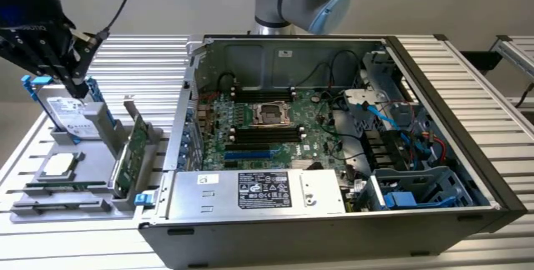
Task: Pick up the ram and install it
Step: 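Reach for the ram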
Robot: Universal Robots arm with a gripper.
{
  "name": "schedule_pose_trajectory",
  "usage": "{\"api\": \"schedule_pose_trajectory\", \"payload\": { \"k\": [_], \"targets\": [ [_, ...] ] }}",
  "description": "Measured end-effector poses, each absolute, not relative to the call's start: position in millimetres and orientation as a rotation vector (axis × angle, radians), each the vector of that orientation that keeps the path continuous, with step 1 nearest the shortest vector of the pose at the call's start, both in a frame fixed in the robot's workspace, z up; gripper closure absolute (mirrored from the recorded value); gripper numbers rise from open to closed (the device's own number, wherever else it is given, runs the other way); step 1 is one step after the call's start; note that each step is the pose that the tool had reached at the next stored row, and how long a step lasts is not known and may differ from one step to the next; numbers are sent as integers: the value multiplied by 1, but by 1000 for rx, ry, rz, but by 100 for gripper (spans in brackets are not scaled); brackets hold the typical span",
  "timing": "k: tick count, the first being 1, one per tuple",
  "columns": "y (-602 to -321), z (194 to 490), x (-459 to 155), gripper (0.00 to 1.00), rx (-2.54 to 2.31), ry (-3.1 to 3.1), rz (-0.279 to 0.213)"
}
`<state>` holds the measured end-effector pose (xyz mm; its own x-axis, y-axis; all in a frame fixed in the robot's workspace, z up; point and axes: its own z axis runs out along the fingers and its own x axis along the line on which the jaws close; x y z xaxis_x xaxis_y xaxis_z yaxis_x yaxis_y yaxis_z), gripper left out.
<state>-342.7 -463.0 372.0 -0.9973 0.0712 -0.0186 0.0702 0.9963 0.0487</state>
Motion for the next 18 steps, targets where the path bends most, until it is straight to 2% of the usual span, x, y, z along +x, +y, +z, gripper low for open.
{"api": "schedule_pose_trajectory", "payload": {
  "k": [18],
  "targets": [
    [-490, 354, -384, 89, 113, 3148, 73]
  ]
}}
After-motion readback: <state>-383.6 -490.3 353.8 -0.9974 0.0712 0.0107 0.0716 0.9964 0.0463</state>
